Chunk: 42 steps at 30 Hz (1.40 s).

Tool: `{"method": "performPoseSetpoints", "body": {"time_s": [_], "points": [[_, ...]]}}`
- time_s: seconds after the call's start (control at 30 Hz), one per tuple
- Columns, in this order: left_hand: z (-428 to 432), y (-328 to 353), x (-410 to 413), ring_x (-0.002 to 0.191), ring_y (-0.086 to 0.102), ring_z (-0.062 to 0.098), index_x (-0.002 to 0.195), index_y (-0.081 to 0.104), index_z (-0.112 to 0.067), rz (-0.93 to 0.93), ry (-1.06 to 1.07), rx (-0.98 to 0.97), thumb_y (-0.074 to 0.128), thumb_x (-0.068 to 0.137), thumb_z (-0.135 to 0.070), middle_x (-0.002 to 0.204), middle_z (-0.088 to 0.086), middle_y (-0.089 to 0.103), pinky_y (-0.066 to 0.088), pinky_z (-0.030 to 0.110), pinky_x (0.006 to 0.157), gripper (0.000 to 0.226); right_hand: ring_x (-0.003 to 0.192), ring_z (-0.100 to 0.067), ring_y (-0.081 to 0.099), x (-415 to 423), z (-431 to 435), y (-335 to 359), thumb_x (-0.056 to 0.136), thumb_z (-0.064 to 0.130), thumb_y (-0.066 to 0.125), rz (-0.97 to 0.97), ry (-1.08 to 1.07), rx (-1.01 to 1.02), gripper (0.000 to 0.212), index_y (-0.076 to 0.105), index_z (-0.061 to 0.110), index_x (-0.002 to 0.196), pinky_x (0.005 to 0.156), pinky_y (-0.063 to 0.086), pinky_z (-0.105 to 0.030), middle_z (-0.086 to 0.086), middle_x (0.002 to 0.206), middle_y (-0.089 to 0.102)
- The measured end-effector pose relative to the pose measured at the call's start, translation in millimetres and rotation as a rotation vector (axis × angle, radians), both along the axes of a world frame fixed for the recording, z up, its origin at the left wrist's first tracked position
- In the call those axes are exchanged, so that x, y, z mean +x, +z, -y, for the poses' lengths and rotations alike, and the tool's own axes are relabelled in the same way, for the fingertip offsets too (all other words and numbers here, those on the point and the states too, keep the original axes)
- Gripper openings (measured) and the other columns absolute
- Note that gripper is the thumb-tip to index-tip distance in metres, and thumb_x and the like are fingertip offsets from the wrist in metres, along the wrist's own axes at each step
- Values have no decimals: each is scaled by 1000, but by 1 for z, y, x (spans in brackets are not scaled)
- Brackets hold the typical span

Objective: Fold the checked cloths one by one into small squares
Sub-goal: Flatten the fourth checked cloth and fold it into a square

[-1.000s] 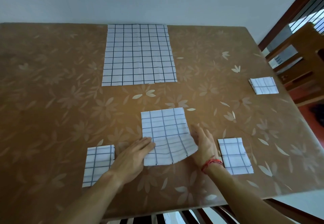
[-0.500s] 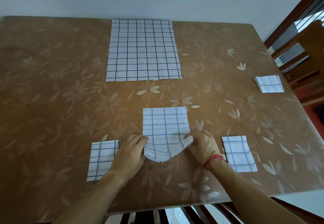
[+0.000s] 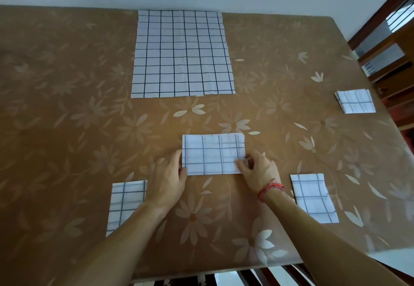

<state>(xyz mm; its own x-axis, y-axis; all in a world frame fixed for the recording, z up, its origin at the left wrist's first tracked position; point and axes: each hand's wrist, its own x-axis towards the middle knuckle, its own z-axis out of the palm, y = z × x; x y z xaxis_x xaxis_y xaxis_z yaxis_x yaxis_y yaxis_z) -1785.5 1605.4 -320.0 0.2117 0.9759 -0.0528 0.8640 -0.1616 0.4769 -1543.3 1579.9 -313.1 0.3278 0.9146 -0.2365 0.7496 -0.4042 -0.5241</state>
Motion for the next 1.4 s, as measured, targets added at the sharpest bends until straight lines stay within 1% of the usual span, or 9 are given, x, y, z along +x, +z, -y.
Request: {"method": "performPoseSetpoints", "body": {"time_s": [0.13, 0.33, 0.5, 0.6, 0.7, 0.97, 1.07, 1.23, 1.4], "points": [[-3, -8, 0, 92, 57, 26, 130, 52, -12, -87, -35, 23, 60, 89, -20, 93, 1, 65, 40, 57, 96, 42, 82, -22, 59, -2, -4, -4, 87, 40, 58, 24, -6, 7, 20, 55, 26, 101, 73, 50, -36, 5, 88, 63], [-7, -11, -4, 103, 49, 27, 136, 46, -8, -171, -115, 125, 57, 90, -21, 115, 7, 55, 47, 49, 87, 49, 84, -26, 57, -9, -7, 5, 88, 39, 57, 76, -44, -35, 48, 40, 27, 131, 67, 46, -33, -1, 112, 44], [-17, -12, -13, 146, 22, 23, 150, 28, -5, -274, -300, 134, 34, 96, -27, 159, 9, 24, 30, 41, 112, 58, 104, -26, 50, -35, -13, 2, 89, 39, 53, 245, 241, 226, 53, 43, 15, 135, 85, 48, -37, -10, 125, 45], [-24, -15, -15, 148, 15, 21, 151, 26, -5, -341, -374, 136, 24, 97, -31, 160, 9, 19, 13, 34, 117, 60, 134, -34, 37, -63, -23, -3, 92, 35, 43, 292, 487, 228, 57, 37, 9, 143, 107, 37, -45, -18, 147, 35], [-29, -20, -15, 148, 10, 20, 152, 20, -6, -366, -416, 113, 20, 100, -35, 160, 9, 15, 7, 36, 116, 60, 145, -33, 22, -85, -34, -13, 96, 31, 25, 322, 670, 208, 59, 30, 3, 147, 115, 25, -43, -19, 156, 24], [-35, -24, -21, 149, 7, 22, 152, 15, -2, -401, -479, 85, -1, 101, -39, 161, 13, 11, 20, 41, 120, 65, 147, -26, 18, -85, -44, -38, 98, 40, 25, 404, 764, 127, 63, 28, 2, 148, 118, 22, -44, -15, 157, 23], [-36, -23, -21, 148, 12, 24, 151, 19, -1, -424, -496, 69, 10, 102, -39, 160, 15, 15, 24, 42, 118, 62, 148, -23, 10, -82, -47, -38, 98, 47, 22, 426, 779, 101, 68, 20, 4, 151, 120, 16, -43, -12, 159, 15], [-37, -19, -21, 149, 6, 24, 152, 13, -1, -446, -520, 38, 9, 99, -42, 160, 14, 8, 17, 41, 120, 67, 148, -19, -9, -55, -43, -34, 95, 62, 12, 487, 778, 17, 79, 1, 9, 153, 121, 1, -42, -7, 161, -5], [-37, -12, -19, 145, -23, 19, 150, -15, -8, -428, -524, -37, -10, 87, -47, 157, 6, -24, -9, 34, 119, 75, 148, -21, -13, -2, -29, -26, 94, 66, 7, 570, 750, -56, 82, -7, 10, 153, 121, 2, -45, -8, 161, -10]]}}
